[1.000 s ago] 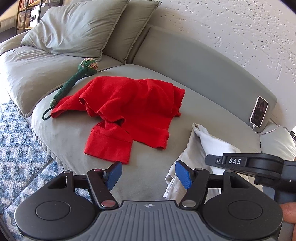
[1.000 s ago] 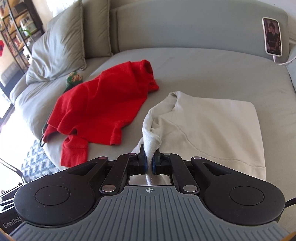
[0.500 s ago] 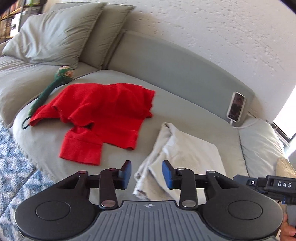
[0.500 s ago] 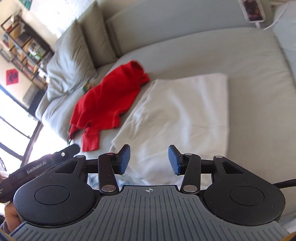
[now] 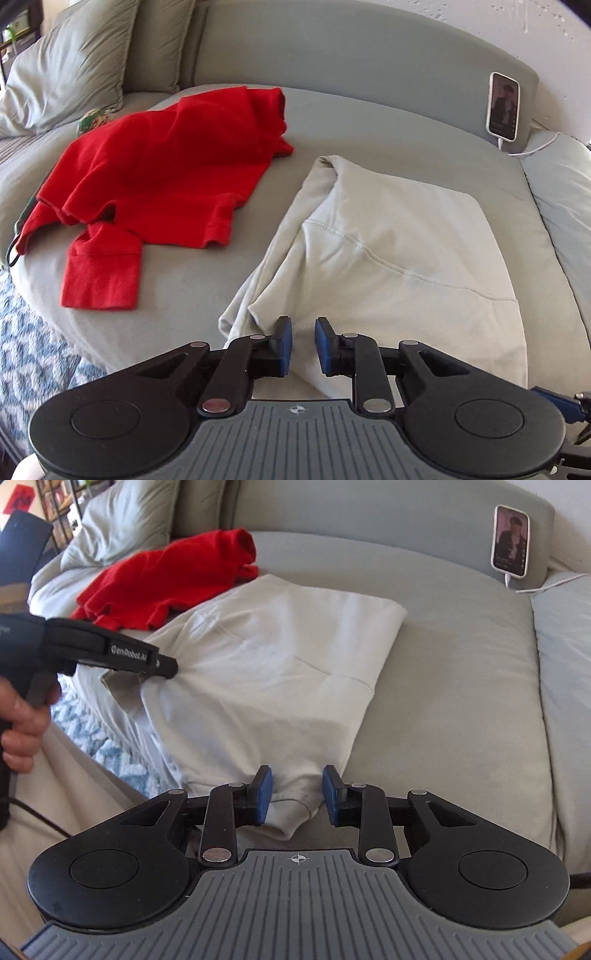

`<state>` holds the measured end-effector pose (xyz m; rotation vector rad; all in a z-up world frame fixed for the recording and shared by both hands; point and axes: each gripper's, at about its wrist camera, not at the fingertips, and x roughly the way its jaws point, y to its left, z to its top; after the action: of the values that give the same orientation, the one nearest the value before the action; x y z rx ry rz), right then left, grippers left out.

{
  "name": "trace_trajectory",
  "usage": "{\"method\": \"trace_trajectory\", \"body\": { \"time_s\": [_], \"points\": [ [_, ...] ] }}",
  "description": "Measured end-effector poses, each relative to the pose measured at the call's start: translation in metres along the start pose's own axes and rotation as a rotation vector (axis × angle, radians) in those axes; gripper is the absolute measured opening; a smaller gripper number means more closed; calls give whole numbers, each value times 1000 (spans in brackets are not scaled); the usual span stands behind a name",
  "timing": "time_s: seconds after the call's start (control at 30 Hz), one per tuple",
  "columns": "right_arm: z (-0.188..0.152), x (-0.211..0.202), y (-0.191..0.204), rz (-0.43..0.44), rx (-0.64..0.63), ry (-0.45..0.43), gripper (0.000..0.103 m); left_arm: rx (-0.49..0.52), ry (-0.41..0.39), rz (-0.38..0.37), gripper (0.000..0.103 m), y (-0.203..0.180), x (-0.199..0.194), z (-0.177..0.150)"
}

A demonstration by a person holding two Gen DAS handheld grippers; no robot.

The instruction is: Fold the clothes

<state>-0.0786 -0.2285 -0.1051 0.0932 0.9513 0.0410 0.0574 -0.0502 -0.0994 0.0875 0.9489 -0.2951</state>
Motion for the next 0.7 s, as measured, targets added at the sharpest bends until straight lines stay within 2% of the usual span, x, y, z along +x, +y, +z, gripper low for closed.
{"method": "trace_trajectory", "body": {
  "time_s": [0.07,0.17,0.3,0.4,0.47,0.5,0.53,0.6,0.7],
  "points": [
    [-1,-12,-11,25,33,29,32,0,-18,-22,23,1,-13,1],
    [3,-28,-30,69,120,-33,32,55,-98,-71,28,-12,-29,9],
    [28,-1,-35,104,130,-60,33,128,-157,-132,30,-44,-25,31],
    [46,19,-38,130,137,-80,36,189,-199,-101,30,-65,-3,44],
    [58,33,-40,147,142,-94,35,238,-161,-12,32,-70,23,46],
    [64,40,-41,156,145,-101,34,240,-110,44,30,-69,37,45],
    [70,47,-42,165,147,-107,34,205,-77,60,30,-61,47,42],
    [82,60,-45,182,152,-121,34,131,-69,34,34,-44,56,34],
    [100,80,-48,208,159,-141,34,110,-77,3,34,-38,55,34]
  ]
}}
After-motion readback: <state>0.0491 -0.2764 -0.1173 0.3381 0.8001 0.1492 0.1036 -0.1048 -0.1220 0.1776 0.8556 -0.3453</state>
